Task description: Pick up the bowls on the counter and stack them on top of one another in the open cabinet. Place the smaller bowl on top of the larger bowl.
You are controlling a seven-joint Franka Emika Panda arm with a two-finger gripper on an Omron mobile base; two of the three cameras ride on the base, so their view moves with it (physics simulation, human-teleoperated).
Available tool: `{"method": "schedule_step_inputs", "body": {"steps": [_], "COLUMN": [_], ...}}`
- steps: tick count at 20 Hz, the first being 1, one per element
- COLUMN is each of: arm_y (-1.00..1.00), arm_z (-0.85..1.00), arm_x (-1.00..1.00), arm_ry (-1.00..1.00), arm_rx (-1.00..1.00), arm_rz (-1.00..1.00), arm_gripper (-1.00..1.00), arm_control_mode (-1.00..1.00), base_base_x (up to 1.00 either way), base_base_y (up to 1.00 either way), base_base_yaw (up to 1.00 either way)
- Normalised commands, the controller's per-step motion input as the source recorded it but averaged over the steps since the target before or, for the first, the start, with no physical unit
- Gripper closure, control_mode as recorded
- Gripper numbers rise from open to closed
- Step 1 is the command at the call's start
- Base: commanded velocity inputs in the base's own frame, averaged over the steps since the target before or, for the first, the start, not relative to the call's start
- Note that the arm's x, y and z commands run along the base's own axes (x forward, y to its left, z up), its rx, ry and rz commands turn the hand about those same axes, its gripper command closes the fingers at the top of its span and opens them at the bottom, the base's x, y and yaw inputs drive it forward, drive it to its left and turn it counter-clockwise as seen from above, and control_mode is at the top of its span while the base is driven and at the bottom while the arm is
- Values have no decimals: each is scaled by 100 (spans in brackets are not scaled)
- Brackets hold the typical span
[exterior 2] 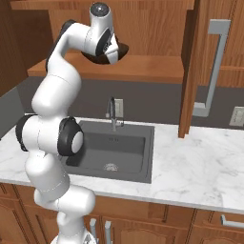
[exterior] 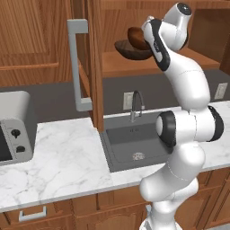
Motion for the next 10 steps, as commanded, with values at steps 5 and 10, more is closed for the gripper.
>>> {"method": "schedule_step_inputs", "body": {"steps": [5, 10], "arm_y": [3, 4], "arm_z": [-15, -17], "arm_x": [7, 1], "arm_ry": [2, 2], "arm_rx": [-2, -3], "arm_rz": [3, 4], "arm_gripper": [100, 100], "arm_control_mode": [-100, -100], "base_base_x": [0, 0], "base_base_y": [0, 0], "base_base_yaw": [0, 0]}}
